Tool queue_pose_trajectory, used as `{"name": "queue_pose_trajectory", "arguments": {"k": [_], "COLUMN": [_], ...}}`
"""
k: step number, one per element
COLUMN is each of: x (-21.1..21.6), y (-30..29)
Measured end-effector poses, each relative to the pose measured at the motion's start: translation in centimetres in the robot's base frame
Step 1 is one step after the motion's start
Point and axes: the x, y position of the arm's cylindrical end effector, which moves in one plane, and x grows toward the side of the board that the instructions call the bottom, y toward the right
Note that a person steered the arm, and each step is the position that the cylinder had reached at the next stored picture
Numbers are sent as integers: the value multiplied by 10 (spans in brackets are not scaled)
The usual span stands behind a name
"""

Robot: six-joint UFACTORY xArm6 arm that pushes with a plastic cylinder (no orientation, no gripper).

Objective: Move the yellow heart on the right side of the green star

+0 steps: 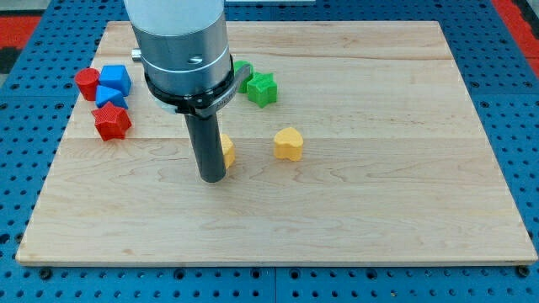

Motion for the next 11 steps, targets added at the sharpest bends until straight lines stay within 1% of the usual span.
{"name": "queue_pose_trajectory", "arguments": {"k": [1,2,3,4,5,6,7,9,11], "x": [-22,-33,-51,-69,-86,-86,-94,-106,-141], "y": [35,93,136,156,136,106,92,142,142]}}
